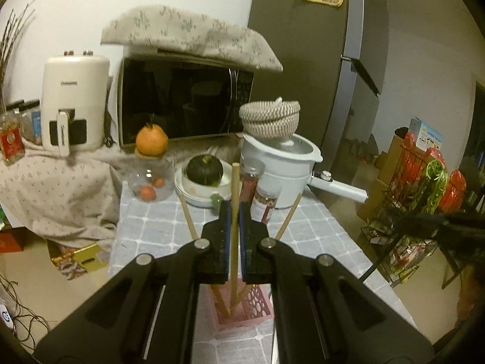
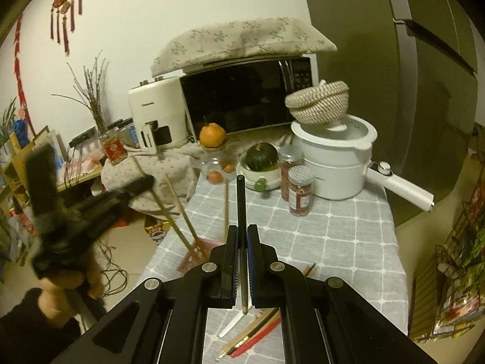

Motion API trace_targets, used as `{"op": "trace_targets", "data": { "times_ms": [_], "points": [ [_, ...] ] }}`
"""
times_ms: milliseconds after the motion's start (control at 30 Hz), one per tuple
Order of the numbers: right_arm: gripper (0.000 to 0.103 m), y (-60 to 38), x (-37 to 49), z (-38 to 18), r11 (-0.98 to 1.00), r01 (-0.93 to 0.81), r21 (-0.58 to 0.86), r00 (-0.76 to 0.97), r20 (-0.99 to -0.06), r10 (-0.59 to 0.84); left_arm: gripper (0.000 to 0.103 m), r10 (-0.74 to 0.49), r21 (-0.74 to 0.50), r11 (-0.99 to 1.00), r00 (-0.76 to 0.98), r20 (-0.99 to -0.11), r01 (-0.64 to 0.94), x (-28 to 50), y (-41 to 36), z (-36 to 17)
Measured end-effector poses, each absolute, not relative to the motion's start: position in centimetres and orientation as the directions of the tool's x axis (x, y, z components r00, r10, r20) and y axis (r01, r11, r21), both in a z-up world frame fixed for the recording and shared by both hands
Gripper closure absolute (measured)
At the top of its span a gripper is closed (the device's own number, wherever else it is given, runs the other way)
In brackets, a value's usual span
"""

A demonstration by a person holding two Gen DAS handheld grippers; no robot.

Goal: Organize utensils
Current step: 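Carry the chopstick with the left tool and drop it into the pink holder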

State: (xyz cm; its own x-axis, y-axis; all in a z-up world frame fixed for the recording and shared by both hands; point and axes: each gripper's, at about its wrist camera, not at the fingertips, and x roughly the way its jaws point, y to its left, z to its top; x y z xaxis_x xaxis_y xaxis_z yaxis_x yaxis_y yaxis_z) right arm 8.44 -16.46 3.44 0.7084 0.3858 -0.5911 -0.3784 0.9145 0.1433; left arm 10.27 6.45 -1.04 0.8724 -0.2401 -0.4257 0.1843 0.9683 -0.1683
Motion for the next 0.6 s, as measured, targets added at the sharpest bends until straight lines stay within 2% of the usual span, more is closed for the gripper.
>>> {"op": "trace_targets", "data": {
  "times_ms": [333,400,500,600],
  "points": [
    [0.098,-15.0,8.1,6.3,0.899,-0.405,0.163,0.726,-0.54,0.425,0.095,-0.266,-0.209,0.96,0.833,-0.485,0.185,12.5,6.7,-2.7],
    [0.098,-14.9,8.2,6.6,0.899,-0.403,0.172,0.729,-0.534,0.429,0.078,-0.249,-0.205,0.965,0.831,-0.498,0.167,12.3,6.7,-2.6],
    [0.098,-14.7,8.5,7.1,0.899,-0.398,0.183,0.733,-0.526,0.432,0.066,-0.231,-0.183,0.97,0.825,-0.516,0.158,11.5,6.6,-2.1],
    [0.098,-14.4,8.9,7.7,0.9,-0.393,0.189,0.742,-0.514,0.431,0.059,-0.194,-0.14,0.98,0.821,-0.538,0.14,10.6,6.7,-1.6]
  ]
}}
